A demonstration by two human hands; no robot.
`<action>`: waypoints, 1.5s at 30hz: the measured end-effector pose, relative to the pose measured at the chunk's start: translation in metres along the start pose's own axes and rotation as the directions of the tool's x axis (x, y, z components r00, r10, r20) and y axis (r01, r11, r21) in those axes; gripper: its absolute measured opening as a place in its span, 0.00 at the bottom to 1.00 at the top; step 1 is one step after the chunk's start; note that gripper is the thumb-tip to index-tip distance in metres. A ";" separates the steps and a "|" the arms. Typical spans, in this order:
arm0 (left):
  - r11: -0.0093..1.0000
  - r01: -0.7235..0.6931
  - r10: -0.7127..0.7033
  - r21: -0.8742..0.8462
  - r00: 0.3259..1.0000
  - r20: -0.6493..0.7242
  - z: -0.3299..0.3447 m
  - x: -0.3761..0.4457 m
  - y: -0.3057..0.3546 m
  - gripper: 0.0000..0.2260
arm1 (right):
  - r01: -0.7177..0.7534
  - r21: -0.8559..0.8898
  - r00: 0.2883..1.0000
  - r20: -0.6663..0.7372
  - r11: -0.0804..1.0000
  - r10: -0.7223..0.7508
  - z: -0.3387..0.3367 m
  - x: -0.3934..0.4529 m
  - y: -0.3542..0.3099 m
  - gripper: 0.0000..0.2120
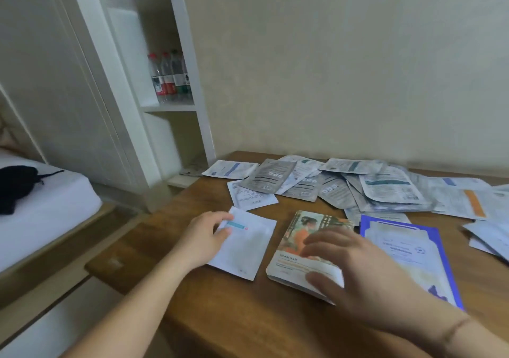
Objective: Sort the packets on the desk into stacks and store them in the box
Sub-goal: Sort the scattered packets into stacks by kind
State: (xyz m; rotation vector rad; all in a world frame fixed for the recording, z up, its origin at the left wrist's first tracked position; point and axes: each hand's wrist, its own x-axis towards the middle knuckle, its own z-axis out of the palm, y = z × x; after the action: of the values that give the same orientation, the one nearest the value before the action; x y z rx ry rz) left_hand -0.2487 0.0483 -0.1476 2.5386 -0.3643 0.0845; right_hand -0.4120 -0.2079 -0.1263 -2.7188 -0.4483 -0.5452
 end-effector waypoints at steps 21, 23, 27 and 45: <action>0.948 -0.260 0.214 0.183 0.947 0.238 0.013 -0.019 0.024 0.28 | -0.102 -0.213 0.989 -0.122 0.972 0.077 -0.026 -0.056 0.061 0.11; 0.948 -0.309 0.294 0.070 0.940 0.171 0.013 -0.023 0.047 0.27 | -0.248 -0.308 0.963 -0.185 0.919 0.198 -0.043 -0.070 0.093 0.16; 0.867 -0.491 0.498 -0.086 0.860 0.113 0.031 -0.041 0.127 0.23 | -0.659 -0.425 0.724 -0.134 0.621 0.677 -0.070 -0.109 0.173 0.45; 0.403 -0.880 0.679 0.250 0.471 0.563 0.191 0.001 0.367 0.24 | -0.727 -0.163 0.686 -0.112 0.667 0.719 -0.093 -0.148 0.195 0.42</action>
State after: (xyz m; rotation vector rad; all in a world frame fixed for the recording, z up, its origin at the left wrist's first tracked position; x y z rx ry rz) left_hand -0.3525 -0.3506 -0.1124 2.5821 -1.9946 0.0559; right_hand -0.4997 -0.4526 -0.1569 -2.7386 0.7413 -0.4132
